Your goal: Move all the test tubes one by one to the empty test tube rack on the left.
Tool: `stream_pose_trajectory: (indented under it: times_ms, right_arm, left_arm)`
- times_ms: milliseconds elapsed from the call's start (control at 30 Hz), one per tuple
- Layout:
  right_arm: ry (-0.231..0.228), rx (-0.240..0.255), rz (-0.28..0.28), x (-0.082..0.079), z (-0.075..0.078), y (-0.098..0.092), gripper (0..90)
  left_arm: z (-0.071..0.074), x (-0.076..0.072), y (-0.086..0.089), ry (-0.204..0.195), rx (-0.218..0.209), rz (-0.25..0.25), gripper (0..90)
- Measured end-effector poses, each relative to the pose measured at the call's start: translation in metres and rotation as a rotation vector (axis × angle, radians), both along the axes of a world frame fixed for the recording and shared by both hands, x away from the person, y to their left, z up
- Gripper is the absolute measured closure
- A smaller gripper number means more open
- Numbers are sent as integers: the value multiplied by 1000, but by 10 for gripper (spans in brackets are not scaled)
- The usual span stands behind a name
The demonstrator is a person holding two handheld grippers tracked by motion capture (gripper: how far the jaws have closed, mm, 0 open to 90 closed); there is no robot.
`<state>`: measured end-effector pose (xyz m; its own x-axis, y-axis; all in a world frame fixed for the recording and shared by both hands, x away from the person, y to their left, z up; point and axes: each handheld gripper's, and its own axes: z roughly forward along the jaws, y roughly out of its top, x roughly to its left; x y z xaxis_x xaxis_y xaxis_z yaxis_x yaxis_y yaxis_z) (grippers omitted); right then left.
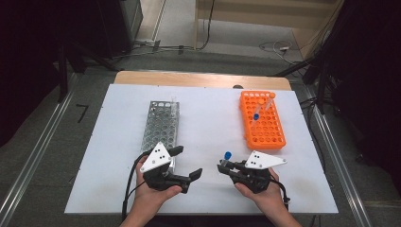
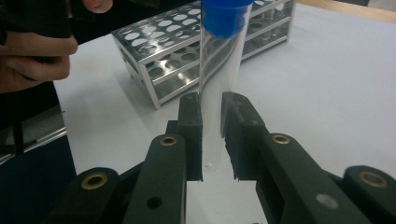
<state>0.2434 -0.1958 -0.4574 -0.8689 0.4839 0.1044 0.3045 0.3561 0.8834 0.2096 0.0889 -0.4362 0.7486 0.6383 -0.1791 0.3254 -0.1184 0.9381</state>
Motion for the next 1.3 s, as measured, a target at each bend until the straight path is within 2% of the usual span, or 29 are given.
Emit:
stream_pose_trajectory:
  times_ms: [167, 400, 533, 733, 933, 1067, 1200, 1300]
  right_arm:
    - [1, -13, 37, -5, -2, 10, 752]
    - [2, -24, 74, -12, -3, 22, 752]
    - [-5, -34, 94, -15, -3, 27, 752]
    - [-6, -49, 113, -18, -4, 33, 752]
    - [0, -50, 117, -18, -5, 35, 752]
    - [6, -49, 117, -18, -5, 34, 751]
    - [8, -43, 115, -17, -5, 33, 743]
    - [12, -38, 110, -16, -6, 31, 696]
  left_arm:
    - [1, 0, -12, -2, 8, -68, 253]
    - [0, 2, -25, 4, 9, -110, 366]
    - [-1, 2, -29, 15, 12, -164, 495]
    - [-2, 3, -32, 18, 22, -158, 601]
    - [-3, 2, -33, 5, 39, -183, 737]
    - [-3, 2, -32, -6, 45, -171, 761]
    - [-3, 3, -29, 3, 28, -170, 767]
    - [-3, 4, -27, -1, 22, -164, 768]
